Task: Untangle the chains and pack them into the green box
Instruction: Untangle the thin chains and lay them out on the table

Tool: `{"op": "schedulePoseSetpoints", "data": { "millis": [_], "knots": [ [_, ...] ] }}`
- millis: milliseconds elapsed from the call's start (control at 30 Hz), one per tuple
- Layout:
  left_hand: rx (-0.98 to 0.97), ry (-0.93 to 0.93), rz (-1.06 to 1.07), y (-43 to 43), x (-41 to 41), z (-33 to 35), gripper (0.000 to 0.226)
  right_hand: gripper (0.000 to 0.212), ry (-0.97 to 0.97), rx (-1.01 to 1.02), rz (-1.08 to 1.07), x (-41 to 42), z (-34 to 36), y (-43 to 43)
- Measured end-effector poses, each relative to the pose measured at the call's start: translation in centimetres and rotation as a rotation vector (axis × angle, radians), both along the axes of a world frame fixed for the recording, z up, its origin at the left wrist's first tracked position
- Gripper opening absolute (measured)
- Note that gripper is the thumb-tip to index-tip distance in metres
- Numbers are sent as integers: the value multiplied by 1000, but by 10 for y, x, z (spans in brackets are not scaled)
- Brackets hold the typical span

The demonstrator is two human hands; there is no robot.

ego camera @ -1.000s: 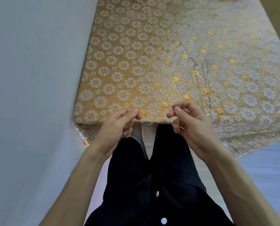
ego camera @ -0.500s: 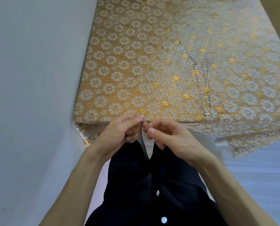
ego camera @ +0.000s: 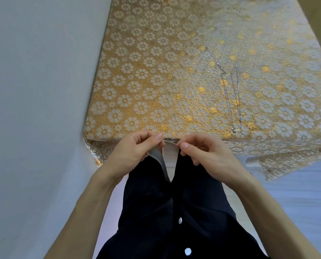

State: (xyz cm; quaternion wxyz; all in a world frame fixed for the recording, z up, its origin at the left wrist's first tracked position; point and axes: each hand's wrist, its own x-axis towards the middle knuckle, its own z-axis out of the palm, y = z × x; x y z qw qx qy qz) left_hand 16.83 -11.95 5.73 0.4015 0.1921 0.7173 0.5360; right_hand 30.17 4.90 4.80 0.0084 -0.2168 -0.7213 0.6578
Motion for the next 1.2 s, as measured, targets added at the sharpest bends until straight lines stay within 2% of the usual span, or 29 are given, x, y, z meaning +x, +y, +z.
{"op": "schedulePoseSetpoints", "data": {
  "millis": [167,433,667,833,1067,1200],
  "knots": [
    [-33,110,7,-1,-2,5,24,10,16,207,-57,4,-6,-1],
    [-29,183,-32,1,1,-4,30,12,121,291,-209,2,-6,-6],
    [-35,110,5,5,8,-5,23,19,139,235,-238,0,-3,-6],
    [-13,96,-35,4,13,0,23,15,137,352,-194,2,-5,-6],
    [-32,39,-26,3,12,1,17,10,169,381,-187,1,-7,-7],
    [-26,40,8,3,11,-3,14,10,195,590,-173,1,-10,-5]
  ]
}}
